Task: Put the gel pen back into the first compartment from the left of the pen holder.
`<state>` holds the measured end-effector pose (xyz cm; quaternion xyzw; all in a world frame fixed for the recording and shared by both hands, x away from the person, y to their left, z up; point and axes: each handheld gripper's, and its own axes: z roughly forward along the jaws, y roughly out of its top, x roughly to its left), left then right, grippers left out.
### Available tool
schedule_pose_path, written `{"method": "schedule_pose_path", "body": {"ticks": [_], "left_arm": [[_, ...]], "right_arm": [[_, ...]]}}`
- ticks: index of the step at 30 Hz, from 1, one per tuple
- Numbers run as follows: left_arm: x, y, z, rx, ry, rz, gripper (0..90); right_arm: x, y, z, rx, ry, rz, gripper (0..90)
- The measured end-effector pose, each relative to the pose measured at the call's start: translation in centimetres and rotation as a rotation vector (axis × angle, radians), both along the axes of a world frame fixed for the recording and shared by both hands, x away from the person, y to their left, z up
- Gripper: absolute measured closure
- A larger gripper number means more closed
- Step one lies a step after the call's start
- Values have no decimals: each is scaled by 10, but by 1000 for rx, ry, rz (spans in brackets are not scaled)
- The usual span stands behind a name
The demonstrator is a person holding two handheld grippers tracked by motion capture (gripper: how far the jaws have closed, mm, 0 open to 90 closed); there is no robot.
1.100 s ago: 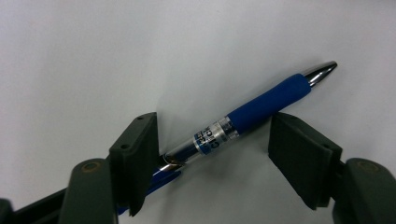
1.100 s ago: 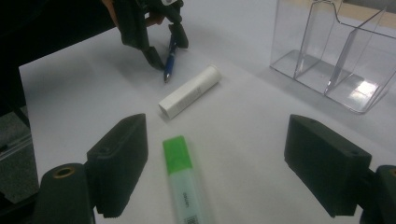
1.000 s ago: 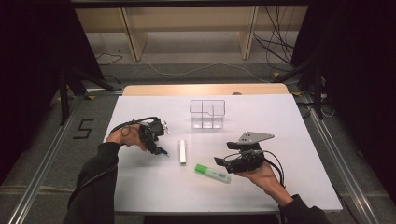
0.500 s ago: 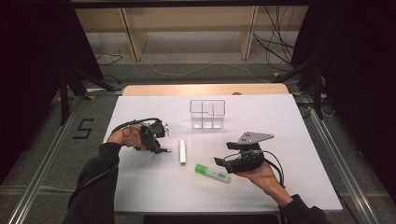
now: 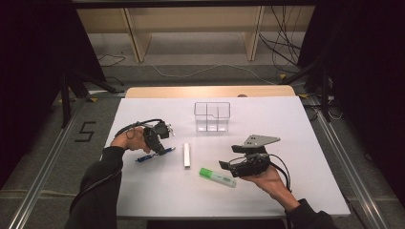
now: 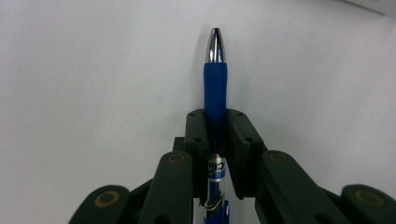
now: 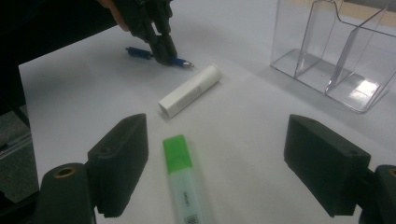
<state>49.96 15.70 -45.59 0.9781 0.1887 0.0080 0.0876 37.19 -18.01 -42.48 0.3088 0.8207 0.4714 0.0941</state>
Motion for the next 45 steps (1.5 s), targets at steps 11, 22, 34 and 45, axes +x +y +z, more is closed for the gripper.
{"method": "schedule_pose_path", "body": {"ticks": [11, 22, 34, 45], "left_arm": [[2, 7, 26, -164, -86, 165, 794], [-5, 22, 48, -394, -214, 388, 793], [-8, 21, 55, -531, -340, 524, 793], [-11, 16, 65, -662, -470, 631, 793]], "right_arm": [[0, -1, 0, 0, -3, -3, 227], [0, 0, 0, 3, -4, -7, 225], [-1, 1, 0, 0, 1, -10, 225], [-1, 0, 0, 5, -8, -10, 225]]}}
